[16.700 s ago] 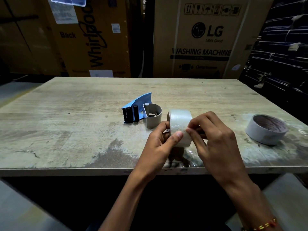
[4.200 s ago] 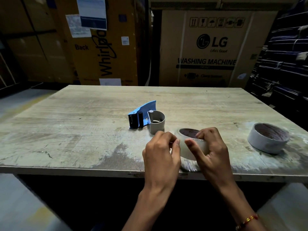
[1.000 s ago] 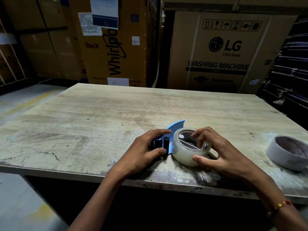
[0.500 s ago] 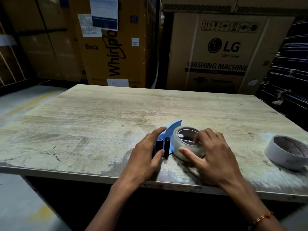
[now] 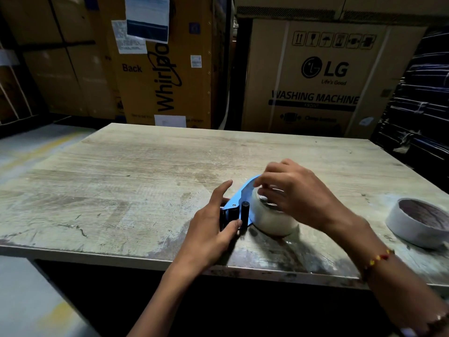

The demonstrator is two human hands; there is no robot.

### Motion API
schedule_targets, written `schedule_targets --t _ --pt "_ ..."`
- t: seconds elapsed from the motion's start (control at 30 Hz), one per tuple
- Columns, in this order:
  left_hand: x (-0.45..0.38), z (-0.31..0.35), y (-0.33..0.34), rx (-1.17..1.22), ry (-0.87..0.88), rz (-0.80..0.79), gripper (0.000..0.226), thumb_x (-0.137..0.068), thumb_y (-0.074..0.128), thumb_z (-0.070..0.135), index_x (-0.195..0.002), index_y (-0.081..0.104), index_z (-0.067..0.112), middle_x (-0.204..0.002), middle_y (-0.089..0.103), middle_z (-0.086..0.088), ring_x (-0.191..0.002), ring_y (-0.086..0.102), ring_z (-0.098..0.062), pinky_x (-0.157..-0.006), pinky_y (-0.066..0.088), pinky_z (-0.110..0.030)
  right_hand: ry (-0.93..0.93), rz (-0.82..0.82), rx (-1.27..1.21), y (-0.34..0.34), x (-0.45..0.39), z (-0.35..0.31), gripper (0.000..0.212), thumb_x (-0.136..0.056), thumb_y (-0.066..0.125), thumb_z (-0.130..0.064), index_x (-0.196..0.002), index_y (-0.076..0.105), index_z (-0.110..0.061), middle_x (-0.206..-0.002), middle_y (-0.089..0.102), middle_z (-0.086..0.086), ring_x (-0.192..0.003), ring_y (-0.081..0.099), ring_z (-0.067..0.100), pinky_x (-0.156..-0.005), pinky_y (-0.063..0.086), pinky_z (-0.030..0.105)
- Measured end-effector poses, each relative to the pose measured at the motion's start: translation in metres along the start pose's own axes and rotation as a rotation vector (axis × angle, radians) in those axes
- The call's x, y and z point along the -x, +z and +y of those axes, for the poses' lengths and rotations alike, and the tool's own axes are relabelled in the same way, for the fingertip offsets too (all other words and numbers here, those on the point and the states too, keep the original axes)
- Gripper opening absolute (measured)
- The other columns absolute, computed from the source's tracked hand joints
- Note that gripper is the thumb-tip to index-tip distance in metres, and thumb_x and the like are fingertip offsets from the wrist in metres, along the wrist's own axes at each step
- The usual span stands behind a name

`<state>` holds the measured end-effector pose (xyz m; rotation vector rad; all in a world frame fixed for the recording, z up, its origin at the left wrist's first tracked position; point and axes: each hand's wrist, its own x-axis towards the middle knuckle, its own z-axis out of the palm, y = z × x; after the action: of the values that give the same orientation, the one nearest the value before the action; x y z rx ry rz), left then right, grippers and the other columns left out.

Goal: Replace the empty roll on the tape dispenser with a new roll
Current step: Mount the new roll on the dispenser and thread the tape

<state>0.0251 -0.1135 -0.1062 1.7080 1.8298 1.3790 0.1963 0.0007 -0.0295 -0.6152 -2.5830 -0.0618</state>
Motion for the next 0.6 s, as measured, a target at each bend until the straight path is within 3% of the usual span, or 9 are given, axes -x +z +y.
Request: schedule_targets --t 0.13,0.3,0.43,0.5,0.6 --pt "-0.003 0.000 -0.002 0.063 -0.026 -0.002 0.081 -0.088 0.069 0.016 -0.144 0.023 0.054 -0.111 0.069 0.004 -0.088 0.068 -0.015 -0.087 0.054 -0.037 -0.129 -0.172 0.109 -0.004 -0.032 0.004 0.016 -0.094 0.066 -0.027 -0.108 0.074 -0.026 -0.104 0.066 -0.008 -0.095 0.056 0.018 -0.070 0.052 0.038" --pt "-0.009 -0.002 -0.005 0.132 -0.055 -0.052 0.081 -0.089 0.067 0.013 -0.142 0.025 0.056 -0.113 0.070 0.000 -0.090 0.069 -0.016 -0.090 0.054 -0.036 -0.145 -0.324 0.194 -0.009 -0.046 0.004 0.016 -0.096 0.062 -0.029 -0.107 0.074 -0.026 -0.103 0.066 -0.011 -0.099 0.060 0.015 -0.073 0.050 0.032" --pt "-0.011 -0.002 -0.006 0.122 -0.050 -0.080 0.081 -0.090 0.067 0.013 -0.145 0.023 0.053 -0.093 0.071 0.004 -0.081 0.068 -0.016 -0.082 0.052 -0.031 -0.165 -0.386 0.266 -0.010 -0.052 0.001 0.013 -0.096 0.063 -0.030 -0.101 0.074 -0.026 -0.100 0.066 -0.010 -0.093 0.061 0.016 -0.063 0.042 0.029" --pt "-0.011 0.000 -0.007 0.116 -0.043 -0.081 0.082 -0.090 0.068 0.013 -0.146 0.022 0.052 -0.083 0.069 0.006 -0.076 0.066 -0.015 -0.077 0.051 -0.027 -0.178 -0.396 0.304 -0.010 -0.054 -0.002 0.012 -0.096 0.063 -0.029 -0.099 0.073 -0.025 -0.098 0.067 -0.009 -0.090 0.063 0.018 -0.062 0.048 0.032" --pt "-0.012 0.001 -0.009 0.125 -0.049 -0.090 0.084 -0.090 0.068 0.012 -0.147 0.020 0.051 -0.081 0.069 0.002 -0.076 0.067 -0.021 -0.076 0.052 -0.031 -0.203 -0.415 0.329 -0.008 -0.057 -0.005 0.011 -0.096 0.064 -0.028 -0.098 0.073 -0.023 -0.096 0.068 -0.008 -0.085 0.064 0.017 -0.062 0.052 0.033"
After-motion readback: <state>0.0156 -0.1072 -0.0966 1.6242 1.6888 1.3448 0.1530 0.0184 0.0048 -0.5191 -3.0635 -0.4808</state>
